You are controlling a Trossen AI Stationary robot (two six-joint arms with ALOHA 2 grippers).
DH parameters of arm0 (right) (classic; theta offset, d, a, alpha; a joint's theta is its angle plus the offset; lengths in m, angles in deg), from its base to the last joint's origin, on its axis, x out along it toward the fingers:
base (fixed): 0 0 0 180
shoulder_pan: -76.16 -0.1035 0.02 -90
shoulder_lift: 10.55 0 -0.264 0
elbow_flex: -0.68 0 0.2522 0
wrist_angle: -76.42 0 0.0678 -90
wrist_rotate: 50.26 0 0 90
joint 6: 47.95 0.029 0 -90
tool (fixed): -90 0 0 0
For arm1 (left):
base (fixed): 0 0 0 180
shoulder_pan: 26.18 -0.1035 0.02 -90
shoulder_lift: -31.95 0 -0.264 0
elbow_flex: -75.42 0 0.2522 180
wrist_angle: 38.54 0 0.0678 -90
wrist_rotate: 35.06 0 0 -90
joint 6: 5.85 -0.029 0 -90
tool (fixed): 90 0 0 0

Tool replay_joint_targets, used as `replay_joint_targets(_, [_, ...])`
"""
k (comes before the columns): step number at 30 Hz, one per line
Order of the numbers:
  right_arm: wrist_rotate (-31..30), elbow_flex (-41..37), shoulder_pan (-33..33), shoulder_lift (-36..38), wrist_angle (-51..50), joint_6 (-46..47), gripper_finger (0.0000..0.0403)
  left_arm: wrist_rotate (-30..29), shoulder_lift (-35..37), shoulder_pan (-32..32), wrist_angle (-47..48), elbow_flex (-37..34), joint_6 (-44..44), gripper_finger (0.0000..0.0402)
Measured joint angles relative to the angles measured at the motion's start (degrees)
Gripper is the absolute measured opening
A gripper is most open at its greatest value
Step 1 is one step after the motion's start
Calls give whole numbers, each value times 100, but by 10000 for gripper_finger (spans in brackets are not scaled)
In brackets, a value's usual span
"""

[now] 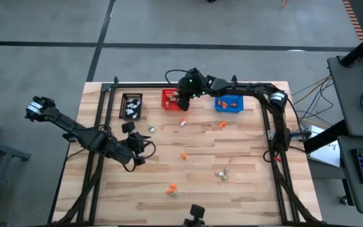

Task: Sort Halloween decoration
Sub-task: Put the white skull toy into the red bin, then put the white skeleton toy into the black bin

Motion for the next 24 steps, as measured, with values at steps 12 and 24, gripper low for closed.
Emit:
replay_joint_targets(12, [-2, 0, 152, -278, -127, 3, 104, 0, -7, 0, 11, 0, 129, 75])
replay_joint_targets(24, [-21, -2, 158, -129, -276, 162, 189, 4, -9, 0, 9, 0, 153, 75])
